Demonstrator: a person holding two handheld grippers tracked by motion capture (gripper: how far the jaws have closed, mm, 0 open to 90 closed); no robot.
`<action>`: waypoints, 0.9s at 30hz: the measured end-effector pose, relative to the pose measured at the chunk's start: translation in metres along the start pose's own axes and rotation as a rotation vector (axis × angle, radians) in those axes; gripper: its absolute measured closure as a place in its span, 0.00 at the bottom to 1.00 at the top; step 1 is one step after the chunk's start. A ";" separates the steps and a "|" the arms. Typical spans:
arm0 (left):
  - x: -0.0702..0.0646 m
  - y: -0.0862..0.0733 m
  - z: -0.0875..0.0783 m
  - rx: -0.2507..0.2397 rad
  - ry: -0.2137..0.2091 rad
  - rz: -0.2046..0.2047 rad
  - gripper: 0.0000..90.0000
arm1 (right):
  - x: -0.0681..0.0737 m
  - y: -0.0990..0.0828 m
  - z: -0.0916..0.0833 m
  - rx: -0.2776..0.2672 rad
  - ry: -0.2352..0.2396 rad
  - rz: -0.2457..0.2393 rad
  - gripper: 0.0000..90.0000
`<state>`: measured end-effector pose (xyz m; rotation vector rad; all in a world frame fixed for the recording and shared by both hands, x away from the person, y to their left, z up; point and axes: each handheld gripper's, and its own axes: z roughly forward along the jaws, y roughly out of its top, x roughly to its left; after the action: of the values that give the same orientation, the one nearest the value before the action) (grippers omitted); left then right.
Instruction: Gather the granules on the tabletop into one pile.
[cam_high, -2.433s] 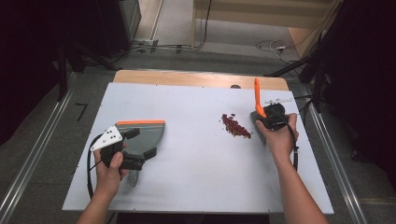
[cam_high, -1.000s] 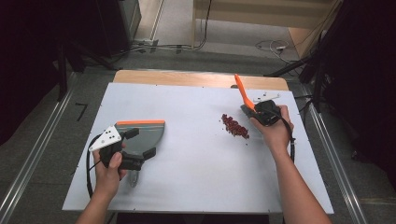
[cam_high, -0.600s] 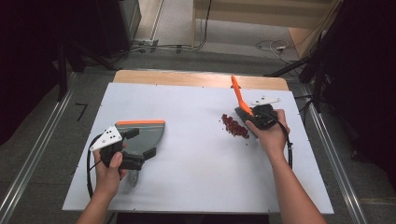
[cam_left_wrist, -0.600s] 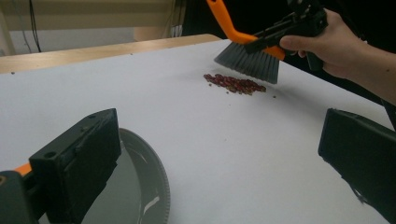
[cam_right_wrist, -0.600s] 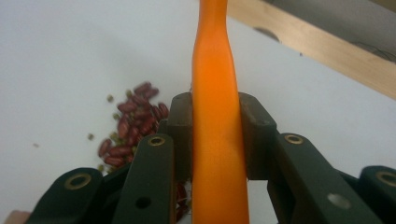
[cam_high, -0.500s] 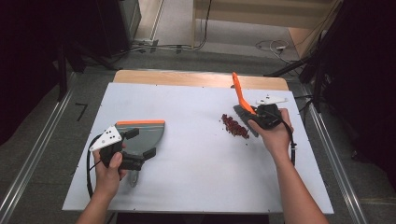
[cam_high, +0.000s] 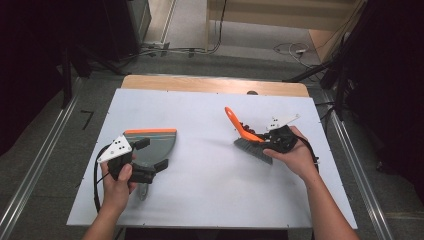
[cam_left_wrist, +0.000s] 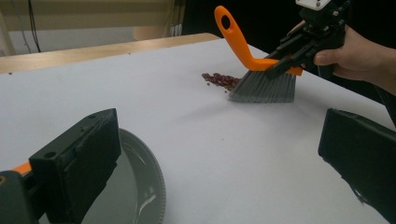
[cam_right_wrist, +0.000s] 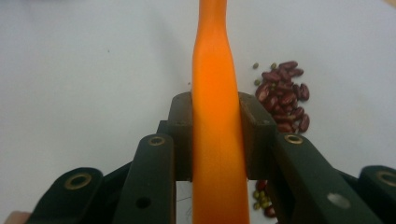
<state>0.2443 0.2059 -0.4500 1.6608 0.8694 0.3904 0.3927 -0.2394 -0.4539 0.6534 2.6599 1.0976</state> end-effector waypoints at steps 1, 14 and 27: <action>0.000 0.000 0.000 -0.001 0.000 -0.001 0.00 | -0.001 0.001 0.002 -0.001 -0.007 -0.012 0.76; 0.001 0.000 -0.001 -0.005 -0.001 -0.004 0.00 | -0.015 0.015 0.005 0.010 -0.083 0.003 0.76; 0.002 0.000 -0.002 -0.008 0.006 -0.006 0.00 | 0.000 0.001 -0.039 -0.100 -0.159 0.184 0.76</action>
<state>0.2443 0.2093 -0.4502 1.6500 0.8764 0.3949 0.3801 -0.2628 -0.4258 0.9382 2.4328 1.1633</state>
